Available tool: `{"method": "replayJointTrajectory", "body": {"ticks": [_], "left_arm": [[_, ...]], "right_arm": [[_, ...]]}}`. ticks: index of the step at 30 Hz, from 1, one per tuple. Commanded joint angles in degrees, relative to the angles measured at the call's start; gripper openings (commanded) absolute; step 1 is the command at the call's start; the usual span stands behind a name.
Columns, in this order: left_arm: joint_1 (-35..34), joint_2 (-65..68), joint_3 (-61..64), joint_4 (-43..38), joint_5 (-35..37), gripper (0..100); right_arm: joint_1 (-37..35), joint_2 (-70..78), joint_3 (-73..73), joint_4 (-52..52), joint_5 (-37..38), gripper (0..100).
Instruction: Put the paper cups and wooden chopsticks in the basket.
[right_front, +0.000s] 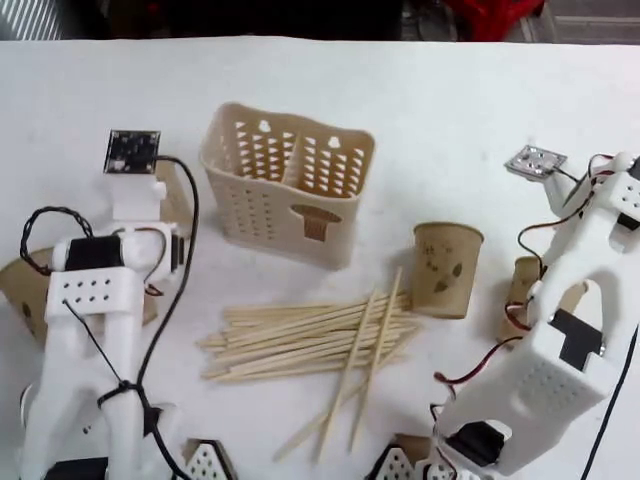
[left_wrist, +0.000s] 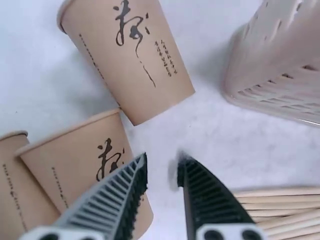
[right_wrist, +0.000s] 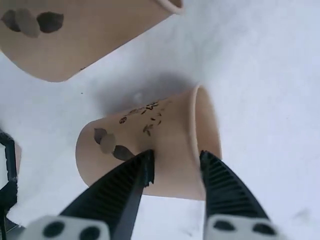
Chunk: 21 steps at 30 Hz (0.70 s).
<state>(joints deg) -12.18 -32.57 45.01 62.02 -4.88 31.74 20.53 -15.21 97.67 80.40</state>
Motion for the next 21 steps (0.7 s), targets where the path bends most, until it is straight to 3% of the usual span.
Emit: {"method": "replayJointTrajectory", "body": {"ticks": [1,4,14,21], "left_arm": [[-0.57,-1.36,-0.35,-0.97,0.7,12],[-0.57,-1.27,-0.35,-1.05,0.7,12],[-0.48,-1.27,-0.35,-1.05,0.7,12],[-0.48,-1.71,3.43,-6.95,0.7,12]], "right_arm": [[1.36,-0.31,-2.02,-0.84,0.35,1.2],[2.59,-2.07,-7.38,0.92,-0.26,1.4],[0.92,-19.38,-14.68,0.92,-20.04,1.7],[-10.59,-33.54,-15.21,0.92,-37.71,1.7]]}}
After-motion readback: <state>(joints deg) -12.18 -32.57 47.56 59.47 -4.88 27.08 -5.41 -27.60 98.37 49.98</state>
